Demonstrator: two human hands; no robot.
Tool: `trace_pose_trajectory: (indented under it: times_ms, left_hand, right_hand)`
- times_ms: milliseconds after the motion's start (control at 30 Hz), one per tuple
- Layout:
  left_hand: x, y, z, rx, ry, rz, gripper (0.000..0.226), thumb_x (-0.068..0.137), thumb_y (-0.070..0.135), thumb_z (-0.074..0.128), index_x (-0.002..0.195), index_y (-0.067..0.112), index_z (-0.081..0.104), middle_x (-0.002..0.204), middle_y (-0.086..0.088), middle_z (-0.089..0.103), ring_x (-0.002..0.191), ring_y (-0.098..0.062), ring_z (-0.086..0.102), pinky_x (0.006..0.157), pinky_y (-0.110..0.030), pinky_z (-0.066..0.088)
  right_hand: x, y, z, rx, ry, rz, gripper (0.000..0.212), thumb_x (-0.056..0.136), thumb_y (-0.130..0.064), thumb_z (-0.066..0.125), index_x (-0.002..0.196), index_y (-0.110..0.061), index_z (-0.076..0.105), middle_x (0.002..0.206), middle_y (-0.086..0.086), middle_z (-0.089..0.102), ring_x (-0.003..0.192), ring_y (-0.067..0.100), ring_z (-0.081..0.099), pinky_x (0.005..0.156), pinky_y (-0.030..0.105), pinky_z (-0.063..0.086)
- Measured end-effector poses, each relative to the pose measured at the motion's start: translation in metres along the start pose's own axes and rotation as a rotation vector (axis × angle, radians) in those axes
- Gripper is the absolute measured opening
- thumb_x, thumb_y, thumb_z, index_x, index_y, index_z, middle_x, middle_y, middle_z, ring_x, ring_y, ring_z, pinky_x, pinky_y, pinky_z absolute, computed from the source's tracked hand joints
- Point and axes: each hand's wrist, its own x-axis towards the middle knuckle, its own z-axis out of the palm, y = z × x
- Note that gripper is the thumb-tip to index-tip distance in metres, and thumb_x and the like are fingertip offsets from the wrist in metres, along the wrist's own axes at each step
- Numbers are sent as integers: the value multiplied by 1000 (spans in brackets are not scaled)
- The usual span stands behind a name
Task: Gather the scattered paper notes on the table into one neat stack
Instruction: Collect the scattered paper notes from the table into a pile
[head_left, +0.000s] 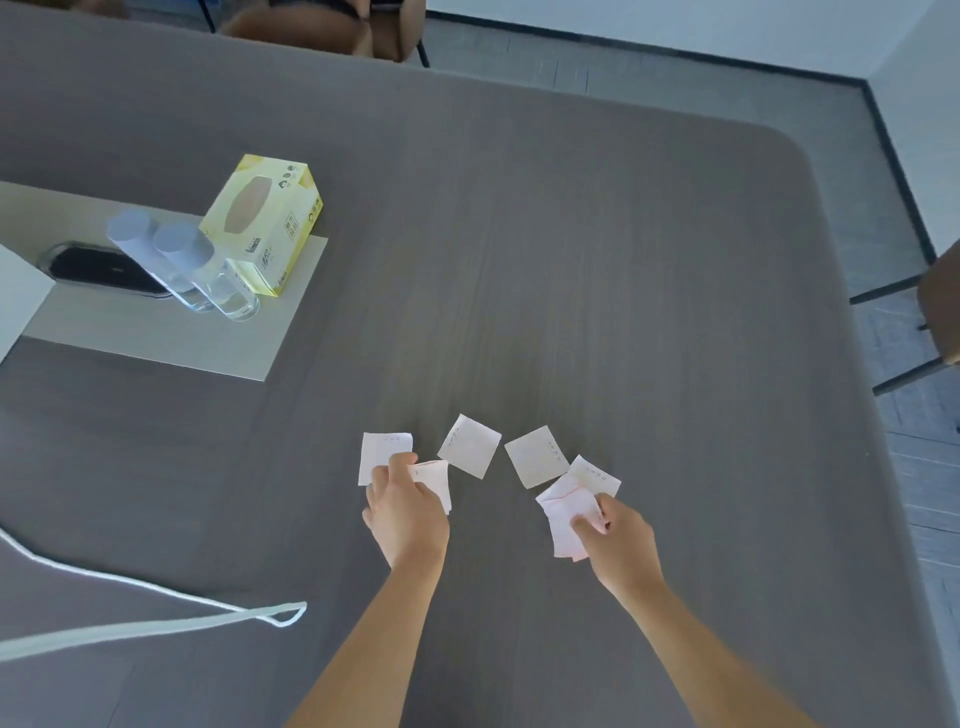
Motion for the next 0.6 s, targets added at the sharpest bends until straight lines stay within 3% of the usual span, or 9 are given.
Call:
trace_pose_trajectory:
  times_ms: [167,267,333,400,467,533,600]
  left_hand:
    - [25,14,5,17,47,-38,42,93,-4,53,128,15,65,124,-12,65,116,-35,55,93,-48,41]
    - [39,14,10,41,58,-83,45,89,4,61,133,13,61,127,-15,62,118,-38,51,92,-49,41]
    - [45,11,14,120,46,-103,58,85,13,67,141,11,53,135,-16,55,123,-39,46,94,-50,42]
    - [48,7,17,176,32,-122,74,82,21,73,149,8,44,144,-17,48,134,-39,39,102,-53,41]
    - [50,3,20,185,32,-149,86,80,26,75,153,2,37,151,-18,43,143,-39,33,109,-56,38]
    - [52,2,23,198,31,-188,90,79,28,75,154,0,35,148,-20,45,140,-40,37,108,-56,38]
    - [52,4,24,213,28,-217,86,79,27,75,153,1,39,138,-20,50,129,-41,43,101,-54,41]
  right_hand:
    - [25,-11,-20,-10,-17,1,19,85,-22,64,73,-10,56,61,-4,55,54,19,44,50,30,34]
    - [38,-12,-27,-216,32,-17,23,82,-33,67,73,-22,49,70,-9,57,58,16,51,51,28,37]
    - [43,-8,-27,-432,101,-58,25,80,-46,70,93,-28,58,94,-10,57,85,16,59,59,31,42]
    - [49,-3,-24,-478,110,-72,55,76,-52,74,123,-27,59,116,-8,54,110,17,55,67,33,46]
    - [51,-2,-19,-454,100,-89,76,72,-57,76,137,-25,54,126,-7,54,118,19,55,77,37,51]
    - [51,-4,-16,-439,84,-94,78,71,-58,78,137,-25,54,123,-6,57,115,20,58,88,41,53]
    - [49,-6,-15,-434,85,-94,61,71,-56,78,121,-26,58,111,-6,57,107,21,59,88,42,53]
